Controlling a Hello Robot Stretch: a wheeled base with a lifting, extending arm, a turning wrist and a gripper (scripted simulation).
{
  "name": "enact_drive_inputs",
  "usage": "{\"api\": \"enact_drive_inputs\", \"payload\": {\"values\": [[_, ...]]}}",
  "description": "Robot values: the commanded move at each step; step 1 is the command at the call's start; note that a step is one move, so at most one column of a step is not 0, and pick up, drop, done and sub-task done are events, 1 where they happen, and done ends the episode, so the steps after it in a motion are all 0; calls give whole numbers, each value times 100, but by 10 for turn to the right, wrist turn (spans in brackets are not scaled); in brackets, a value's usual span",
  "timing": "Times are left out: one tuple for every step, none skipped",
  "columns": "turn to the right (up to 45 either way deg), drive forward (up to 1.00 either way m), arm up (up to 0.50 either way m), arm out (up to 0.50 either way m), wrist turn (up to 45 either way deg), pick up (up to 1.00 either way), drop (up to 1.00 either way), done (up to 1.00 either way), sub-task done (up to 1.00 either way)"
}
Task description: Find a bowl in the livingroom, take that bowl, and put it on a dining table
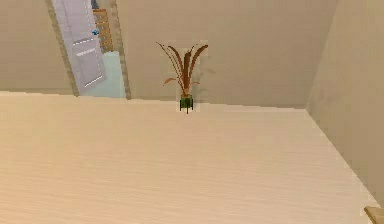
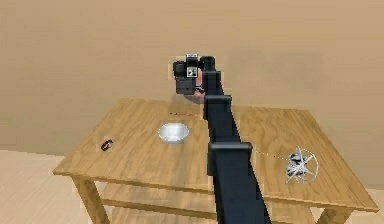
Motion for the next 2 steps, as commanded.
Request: {"api": "enact_drive_inputs", "payload": {"values": [[0, 0, 0, 0, 0, 0, 100, 0, 0], [0, 0, 4, 0, 0, 0, 0, 0, 0]]}}
